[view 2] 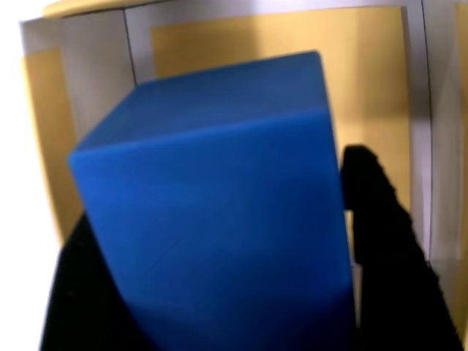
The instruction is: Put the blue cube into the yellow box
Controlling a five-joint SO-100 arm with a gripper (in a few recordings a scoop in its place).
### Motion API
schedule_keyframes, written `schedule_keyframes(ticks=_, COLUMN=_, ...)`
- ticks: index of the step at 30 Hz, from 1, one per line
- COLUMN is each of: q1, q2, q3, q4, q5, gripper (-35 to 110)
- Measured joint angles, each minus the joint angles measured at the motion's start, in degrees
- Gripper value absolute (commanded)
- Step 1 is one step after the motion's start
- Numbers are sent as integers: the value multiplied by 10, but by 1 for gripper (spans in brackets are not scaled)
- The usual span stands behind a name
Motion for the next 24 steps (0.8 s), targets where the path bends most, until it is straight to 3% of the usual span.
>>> schedule_keyframes(ticks=6, q1=0, q2=0, q3=64, q4=-64, q5=11, gripper=3)
schedule_keyframes(ticks=16, q1=7, q2=22, q3=156, q4=-114, q5=14, gripper=21)
schedule_keyframes(ticks=24, q1=29, q2=46, q3=123, q4=-17, q5=-33, gripper=37)
